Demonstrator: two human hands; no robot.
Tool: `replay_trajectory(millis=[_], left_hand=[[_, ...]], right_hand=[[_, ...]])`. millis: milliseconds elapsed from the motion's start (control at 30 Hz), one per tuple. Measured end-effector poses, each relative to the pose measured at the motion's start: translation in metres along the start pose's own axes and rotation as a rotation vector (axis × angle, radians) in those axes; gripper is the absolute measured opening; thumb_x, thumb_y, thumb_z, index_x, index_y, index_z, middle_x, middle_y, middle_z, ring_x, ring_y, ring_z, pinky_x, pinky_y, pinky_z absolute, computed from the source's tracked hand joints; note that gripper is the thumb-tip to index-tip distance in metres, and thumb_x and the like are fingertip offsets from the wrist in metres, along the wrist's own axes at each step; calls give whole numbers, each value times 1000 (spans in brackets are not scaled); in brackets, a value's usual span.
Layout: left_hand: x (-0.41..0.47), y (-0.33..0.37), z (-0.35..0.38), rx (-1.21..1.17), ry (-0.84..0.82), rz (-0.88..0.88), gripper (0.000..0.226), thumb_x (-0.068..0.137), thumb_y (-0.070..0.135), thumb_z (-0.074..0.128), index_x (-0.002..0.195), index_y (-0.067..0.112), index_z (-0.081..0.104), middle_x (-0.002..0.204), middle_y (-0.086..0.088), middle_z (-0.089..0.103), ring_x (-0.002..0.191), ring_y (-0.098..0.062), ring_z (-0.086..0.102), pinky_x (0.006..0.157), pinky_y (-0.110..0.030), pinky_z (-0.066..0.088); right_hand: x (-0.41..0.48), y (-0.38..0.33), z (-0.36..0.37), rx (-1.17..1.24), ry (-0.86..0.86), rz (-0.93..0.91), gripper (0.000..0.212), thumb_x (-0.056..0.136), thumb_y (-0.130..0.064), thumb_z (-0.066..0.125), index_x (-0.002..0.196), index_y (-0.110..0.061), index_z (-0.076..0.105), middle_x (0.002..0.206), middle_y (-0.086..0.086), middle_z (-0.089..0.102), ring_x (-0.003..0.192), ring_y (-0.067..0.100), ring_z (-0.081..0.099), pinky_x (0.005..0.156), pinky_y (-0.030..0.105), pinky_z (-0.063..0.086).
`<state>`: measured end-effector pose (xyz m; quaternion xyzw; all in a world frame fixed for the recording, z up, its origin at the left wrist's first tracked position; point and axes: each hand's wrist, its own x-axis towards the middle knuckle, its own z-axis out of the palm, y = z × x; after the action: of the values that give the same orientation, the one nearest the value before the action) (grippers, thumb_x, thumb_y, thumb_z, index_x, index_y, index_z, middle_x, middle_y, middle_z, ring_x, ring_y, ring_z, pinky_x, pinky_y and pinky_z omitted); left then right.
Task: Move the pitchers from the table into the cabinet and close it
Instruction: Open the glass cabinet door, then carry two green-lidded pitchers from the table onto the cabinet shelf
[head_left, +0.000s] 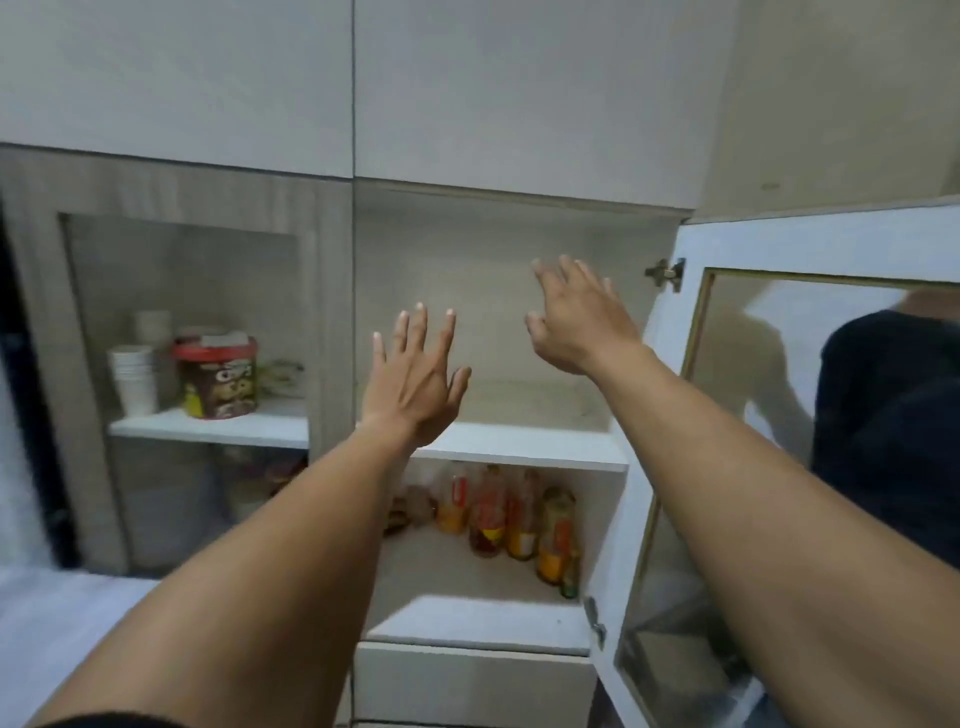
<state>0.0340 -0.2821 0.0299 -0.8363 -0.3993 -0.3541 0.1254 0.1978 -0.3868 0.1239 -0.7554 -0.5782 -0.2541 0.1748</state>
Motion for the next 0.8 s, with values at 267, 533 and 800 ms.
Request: replay_trajectory(millis=[267,533,800], left_hand=[[-60,-179,-18,199,-53,-237,70,97,51,33,157,22,13,163,-15,13,150,-33,8,118,-57,12],[-123,-326,-39,330,-112,-477,69,99,50,30,157,22,8,164,-13,10,151,-32,6,119,-57,12],[-189,-447,-43,410,-120,-722,66,100,50,29,157,22,11,164,-14,12,150,-33,8,119,-55,14]], right_hand=[[42,-169,94,249,-116,-179,70,98,-38,45,160,-16,20,164,19,22,151,35,23,120,54,22],[75,-345,158,438,-206,-360,69,98,-38,46,159,-17,22,165,19,22,151,35,23,121,56,20],[85,-498,224,542,-286,-541,67,95,-36,47,156,-15,28,159,20,32,146,36,30,117,56,29]])
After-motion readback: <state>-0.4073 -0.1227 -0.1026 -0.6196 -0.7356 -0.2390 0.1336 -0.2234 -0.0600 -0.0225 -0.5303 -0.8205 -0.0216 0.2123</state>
